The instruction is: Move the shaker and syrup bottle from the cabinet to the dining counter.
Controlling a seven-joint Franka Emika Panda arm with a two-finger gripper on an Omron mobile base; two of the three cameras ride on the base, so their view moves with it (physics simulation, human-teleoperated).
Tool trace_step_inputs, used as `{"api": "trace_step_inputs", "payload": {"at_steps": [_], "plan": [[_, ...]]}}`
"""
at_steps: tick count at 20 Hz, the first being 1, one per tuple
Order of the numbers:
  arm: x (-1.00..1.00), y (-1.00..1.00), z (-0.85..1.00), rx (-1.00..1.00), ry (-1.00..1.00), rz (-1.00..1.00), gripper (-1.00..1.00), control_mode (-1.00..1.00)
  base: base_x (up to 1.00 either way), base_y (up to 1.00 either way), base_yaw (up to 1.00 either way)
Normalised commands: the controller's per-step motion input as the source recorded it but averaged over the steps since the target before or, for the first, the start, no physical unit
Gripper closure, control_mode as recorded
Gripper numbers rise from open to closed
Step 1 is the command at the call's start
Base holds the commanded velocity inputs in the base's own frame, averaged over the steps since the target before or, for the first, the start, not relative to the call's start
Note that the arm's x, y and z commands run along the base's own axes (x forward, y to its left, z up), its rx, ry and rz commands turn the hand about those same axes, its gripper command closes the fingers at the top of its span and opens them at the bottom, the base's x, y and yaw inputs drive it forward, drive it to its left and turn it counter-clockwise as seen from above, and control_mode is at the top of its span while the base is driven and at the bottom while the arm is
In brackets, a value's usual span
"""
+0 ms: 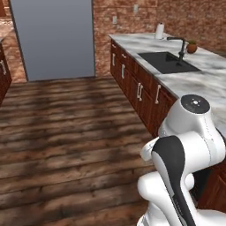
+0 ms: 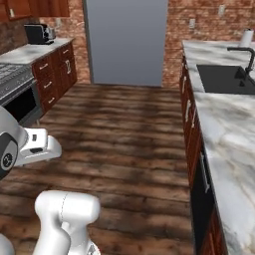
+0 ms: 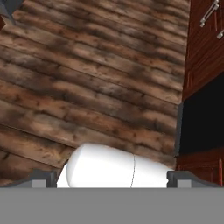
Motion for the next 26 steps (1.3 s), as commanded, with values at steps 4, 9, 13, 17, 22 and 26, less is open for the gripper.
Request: {"api": "trace_step_inputs", "payload": {"at_steps": [4,9,13,17,22,26], "plan": [[0.0,0.0,0.0,0.0,0.0,0.0,-1.0,1.0,0.94,0.25,-0.02],[0.0,0.0,0.0,0.0,0.0,0.0,-1.0,1.0,0.94,0.24,0.03],[0.0,0.0,0.0,0.0,0.0,0.0,-1.0,1.0,0.93,0.11,0.15],[0.0,0.0,0.0,0.0,0.0,0.0,-1.0,1.0,0.94,0.1,0.15],[0.0,0.0,0.0,0.0,0.0,0.0,-1.0,1.0,0.92,0.1,0.18],[0.0,0.0,0.0,0.0,0.0,0.0,-1.0,1.0,0.91,0.08,0.21]]}}
